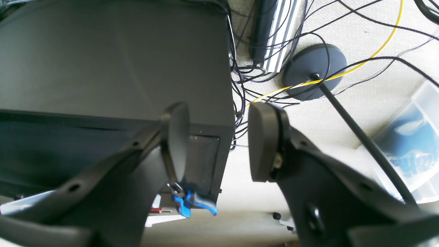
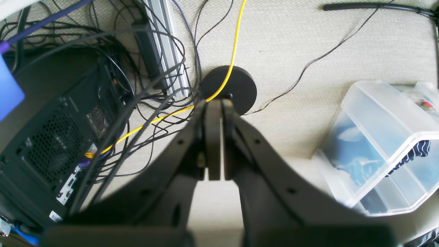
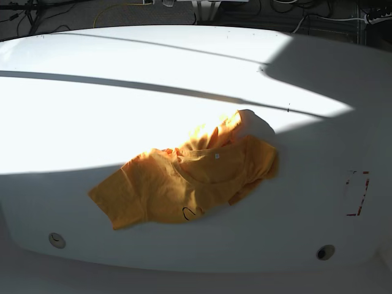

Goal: Fold the T-shirt properly

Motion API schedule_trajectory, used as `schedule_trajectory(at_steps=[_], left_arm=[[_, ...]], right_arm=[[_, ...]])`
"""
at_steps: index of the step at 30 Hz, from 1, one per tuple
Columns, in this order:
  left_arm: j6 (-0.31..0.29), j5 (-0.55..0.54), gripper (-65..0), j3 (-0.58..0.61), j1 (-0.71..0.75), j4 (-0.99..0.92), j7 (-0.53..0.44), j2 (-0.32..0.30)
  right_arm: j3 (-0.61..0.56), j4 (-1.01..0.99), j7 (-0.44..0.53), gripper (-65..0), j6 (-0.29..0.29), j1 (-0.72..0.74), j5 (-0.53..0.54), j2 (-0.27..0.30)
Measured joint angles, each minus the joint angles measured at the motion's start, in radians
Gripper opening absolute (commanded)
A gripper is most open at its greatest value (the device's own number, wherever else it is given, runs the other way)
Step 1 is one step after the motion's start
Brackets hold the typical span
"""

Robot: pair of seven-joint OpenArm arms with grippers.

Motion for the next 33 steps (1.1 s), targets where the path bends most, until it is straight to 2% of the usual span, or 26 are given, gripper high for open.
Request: schedule_trajectory(at_steps=[7,33], left_arm=[[0.018,0.003,-39.3,0.0,0.016,0.002,0.0,0.0],[0.002,0.003,-39.2,0.003,0.002,-0.006,-0.016,0.0]], right_arm=[[0.0,-0.005,0.0,-64.8,0.0,-0.008,0.0,-0.002],[0.002,-0.003,0.016,-64.7,0.0,-0.016,0.0,-0.002]])
